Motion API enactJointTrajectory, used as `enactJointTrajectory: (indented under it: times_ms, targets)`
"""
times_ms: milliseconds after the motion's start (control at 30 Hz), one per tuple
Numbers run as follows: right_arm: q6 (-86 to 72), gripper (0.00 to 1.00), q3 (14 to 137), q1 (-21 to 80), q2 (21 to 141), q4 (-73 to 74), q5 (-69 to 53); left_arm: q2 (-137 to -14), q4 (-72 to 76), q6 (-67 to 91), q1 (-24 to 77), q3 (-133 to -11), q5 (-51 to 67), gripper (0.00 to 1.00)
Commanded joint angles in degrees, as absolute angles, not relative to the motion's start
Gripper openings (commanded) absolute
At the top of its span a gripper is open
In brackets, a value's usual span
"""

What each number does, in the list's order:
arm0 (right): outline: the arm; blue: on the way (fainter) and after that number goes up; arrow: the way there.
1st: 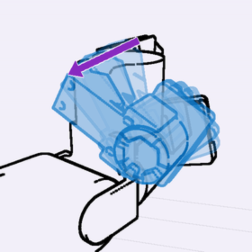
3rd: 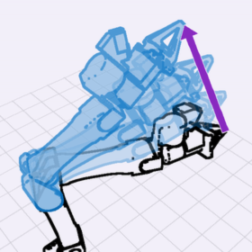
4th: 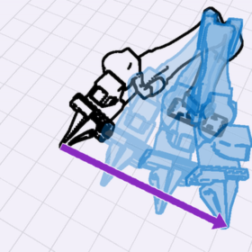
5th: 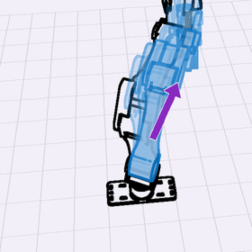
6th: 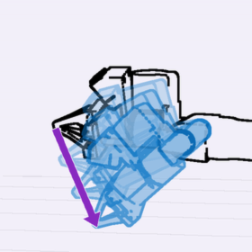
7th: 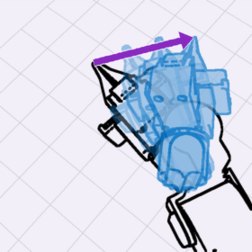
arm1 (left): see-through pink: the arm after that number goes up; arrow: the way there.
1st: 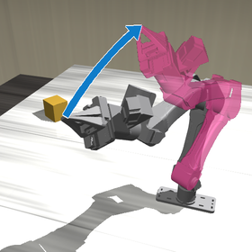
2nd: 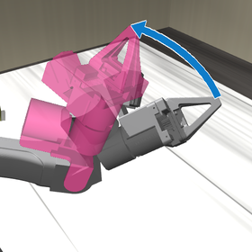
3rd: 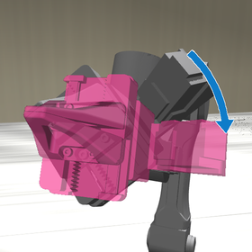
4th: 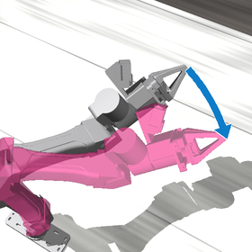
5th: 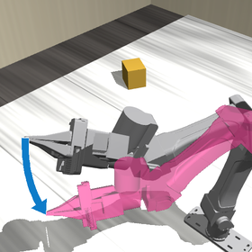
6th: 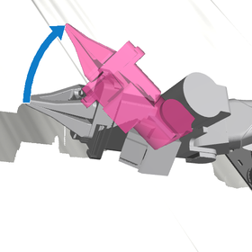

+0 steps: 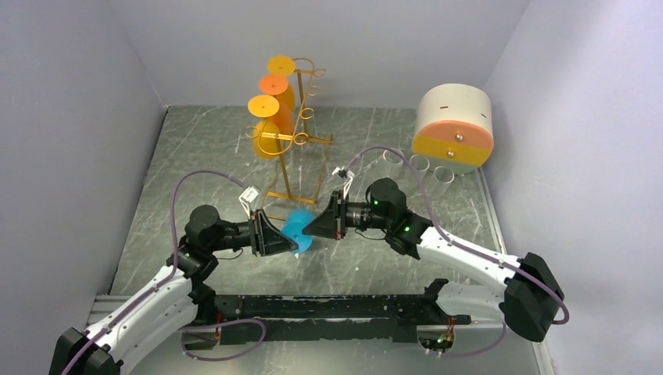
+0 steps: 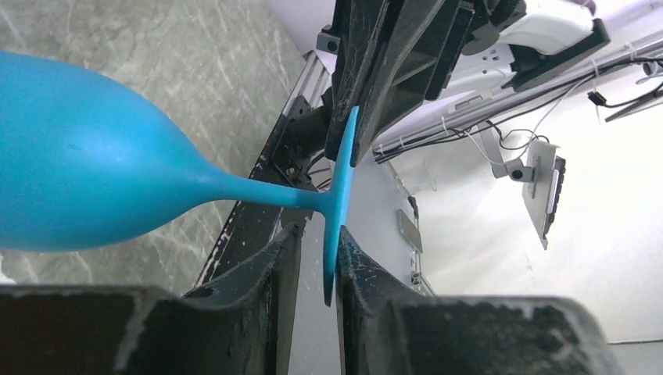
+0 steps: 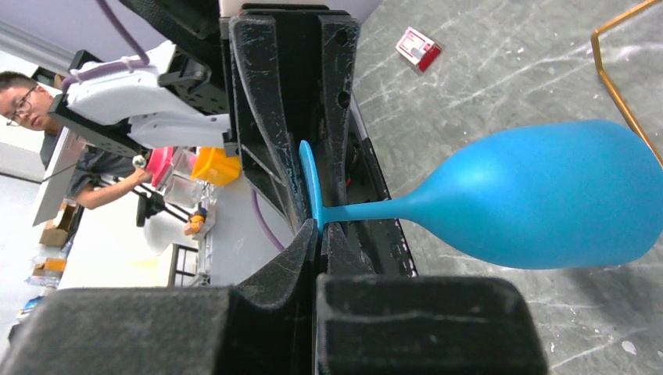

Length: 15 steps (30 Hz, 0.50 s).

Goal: Take the wine glass off the wine glass rack
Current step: Place the wine glass at the center of the board.

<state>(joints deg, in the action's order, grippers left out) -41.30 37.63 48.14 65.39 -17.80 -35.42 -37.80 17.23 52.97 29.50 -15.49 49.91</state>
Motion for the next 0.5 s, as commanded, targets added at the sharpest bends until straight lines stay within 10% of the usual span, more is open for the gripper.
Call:
enactJointTrajectory:
  times_ms: [0, 200, 467]
  targets:
    - [-39.9, 0.00, 36.4, 48.7, 62.7, -20.9, -36.5, -39.0, 26.1, 54.4, 30.1, -15.6, 49.2, 0.29]
    - [-39.8, 0.00, 36.0, 48.7, 64.5, -23.2, -38.4, -39.1, 24.5, 53.8, 30.2, -15.4, 47.2, 0.08]
    - [-38.1, 0.15, 38.9, 48.9, 65.4, -19.3, -38.0, -31.5, 15.4, 48.5, 30.3, -16.1, 41.8, 0.07]
